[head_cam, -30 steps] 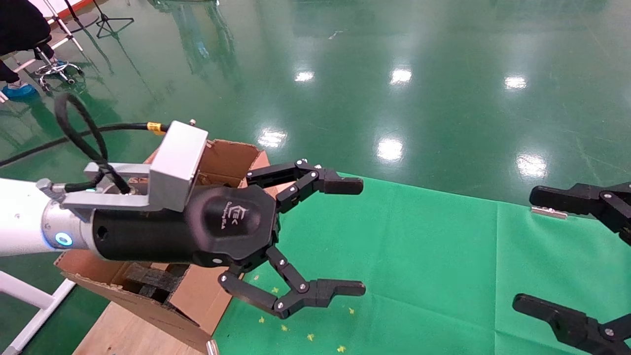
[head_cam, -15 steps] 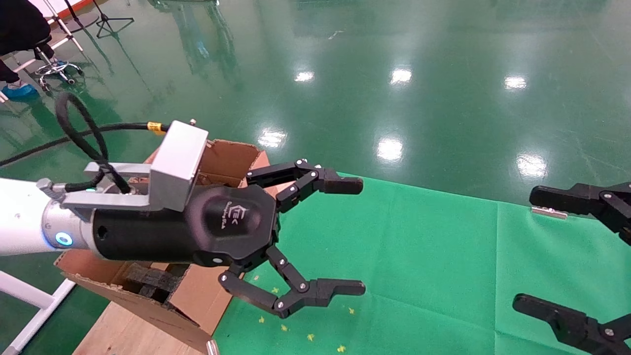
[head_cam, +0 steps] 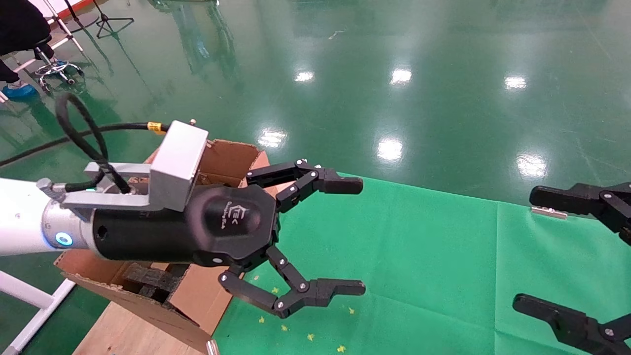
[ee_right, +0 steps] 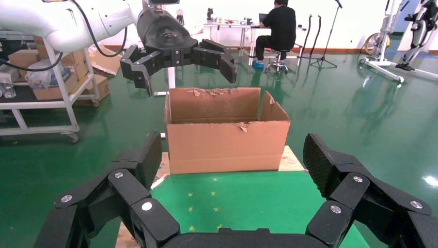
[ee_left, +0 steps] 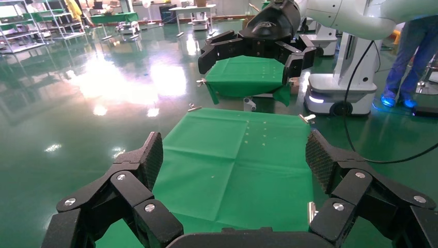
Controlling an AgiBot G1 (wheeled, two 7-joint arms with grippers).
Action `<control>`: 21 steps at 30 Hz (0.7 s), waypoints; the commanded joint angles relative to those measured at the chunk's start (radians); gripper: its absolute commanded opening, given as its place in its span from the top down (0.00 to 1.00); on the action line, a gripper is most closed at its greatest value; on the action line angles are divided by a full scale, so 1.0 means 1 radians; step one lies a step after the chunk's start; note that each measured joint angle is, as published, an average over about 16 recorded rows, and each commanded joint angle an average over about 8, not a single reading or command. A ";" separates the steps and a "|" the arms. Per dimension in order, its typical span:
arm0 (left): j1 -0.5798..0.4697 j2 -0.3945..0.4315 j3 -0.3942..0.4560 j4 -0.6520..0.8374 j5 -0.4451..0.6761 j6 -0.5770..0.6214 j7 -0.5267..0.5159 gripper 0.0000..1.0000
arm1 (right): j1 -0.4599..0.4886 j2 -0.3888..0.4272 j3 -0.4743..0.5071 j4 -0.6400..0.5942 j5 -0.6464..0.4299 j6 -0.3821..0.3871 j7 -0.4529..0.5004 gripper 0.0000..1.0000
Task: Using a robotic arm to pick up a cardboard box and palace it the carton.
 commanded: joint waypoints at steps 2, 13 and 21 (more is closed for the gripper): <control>0.000 0.000 0.000 0.000 0.000 0.000 0.000 0.00 | 0.000 0.000 0.000 0.000 0.000 0.000 0.000 0.00; 0.000 0.000 0.000 0.000 0.000 0.000 0.000 0.00 | 0.000 0.000 0.000 0.000 0.000 0.000 0.000 0.00; 0.000 0.000 0.000 0.000 0.000 0.000 0.000 0.00 | 0.000 0.000 0.000 0.000 0.000 0.000 0.000 0.00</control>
